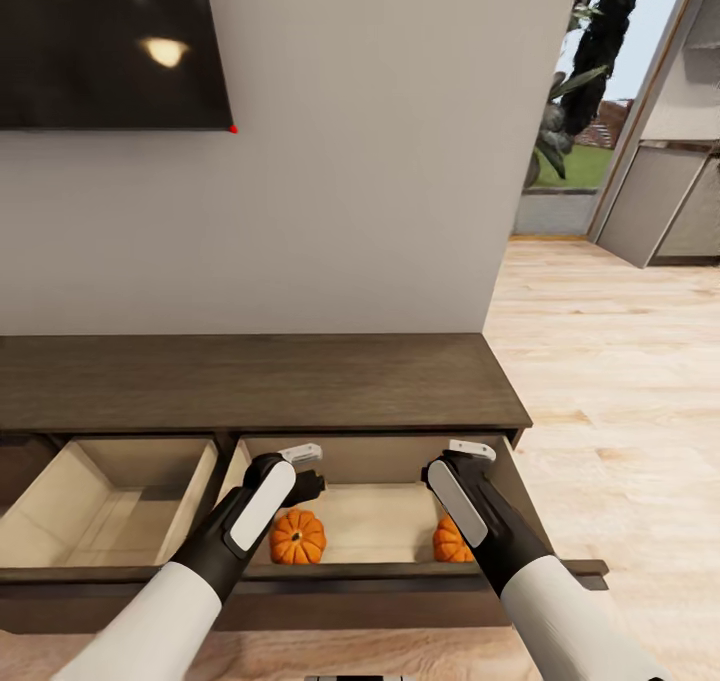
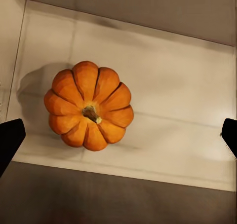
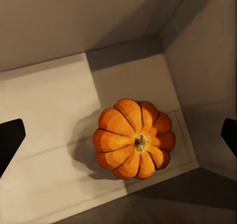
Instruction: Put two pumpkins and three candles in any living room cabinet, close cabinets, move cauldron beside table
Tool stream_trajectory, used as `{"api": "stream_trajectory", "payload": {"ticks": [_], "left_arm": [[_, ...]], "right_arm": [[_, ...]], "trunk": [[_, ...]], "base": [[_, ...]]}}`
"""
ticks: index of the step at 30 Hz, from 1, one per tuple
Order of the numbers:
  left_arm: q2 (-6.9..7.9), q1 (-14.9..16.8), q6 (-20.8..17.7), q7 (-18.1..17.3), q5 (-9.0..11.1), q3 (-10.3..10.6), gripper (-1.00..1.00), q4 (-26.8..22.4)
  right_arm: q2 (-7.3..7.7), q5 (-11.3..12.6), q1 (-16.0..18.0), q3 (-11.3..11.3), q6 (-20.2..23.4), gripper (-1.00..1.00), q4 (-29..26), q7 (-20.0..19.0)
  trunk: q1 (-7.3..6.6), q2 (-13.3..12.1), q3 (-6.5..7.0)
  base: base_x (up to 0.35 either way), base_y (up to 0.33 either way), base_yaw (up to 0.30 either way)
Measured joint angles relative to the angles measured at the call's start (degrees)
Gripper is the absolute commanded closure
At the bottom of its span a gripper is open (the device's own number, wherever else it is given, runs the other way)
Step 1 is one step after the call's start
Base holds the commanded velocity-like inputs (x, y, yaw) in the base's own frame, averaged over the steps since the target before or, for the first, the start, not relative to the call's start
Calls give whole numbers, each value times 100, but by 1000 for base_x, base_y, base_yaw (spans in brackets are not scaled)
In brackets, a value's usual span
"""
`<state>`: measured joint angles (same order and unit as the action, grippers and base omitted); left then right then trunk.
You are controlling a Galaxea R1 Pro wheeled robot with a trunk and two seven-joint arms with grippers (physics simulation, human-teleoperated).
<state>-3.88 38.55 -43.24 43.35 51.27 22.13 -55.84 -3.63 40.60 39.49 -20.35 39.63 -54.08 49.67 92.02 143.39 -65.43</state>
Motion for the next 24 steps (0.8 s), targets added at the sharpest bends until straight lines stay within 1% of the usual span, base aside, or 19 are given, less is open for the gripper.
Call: {"api": "stream_trajectory", "payload": {"ticks": [3, 7, 13, 17, 21, 24], "left_arm": [[-3, 0, 0, 0, 6, -97, -100, 0], [-1, 0, -2, 0, 8, -124, -100, 0], [-1, 0, -3, 0, 8, -130, -100, 0], [-1, 0, -3, 0, 8, -131, -100, 0], [-3, 0, -1, 0, 8, -131, -100, 0], [-1, 0, -4, 0, 8, -131, -100, 0]], "right_arm": [[0, 2, 1, 0, 1, -100, 3, 0], [0, 2, 0, 0, 1, -100, 1, 0], [0, 0, 0, 0, 1, -100, 0, 0], [0, 2, 0, 0, 1, -100, 0, -2], [0, 5, 1, 0, 13, -100, 0, -20], [0, -17, 1, 0, 162, -100, 0, -24]], "trunk": [[-8, -4, 67], [-17, -10, 155], [-34, -17, 288], [-118, -177, 360], [-208, -337, 432], [-274, -458, 486]], "base": [[-4, 0, 0], [-99, 0, 0], [-24, 0, 0], [-149, 0, 0], [-32, 0, 0], [-5, 0, 0]]}}
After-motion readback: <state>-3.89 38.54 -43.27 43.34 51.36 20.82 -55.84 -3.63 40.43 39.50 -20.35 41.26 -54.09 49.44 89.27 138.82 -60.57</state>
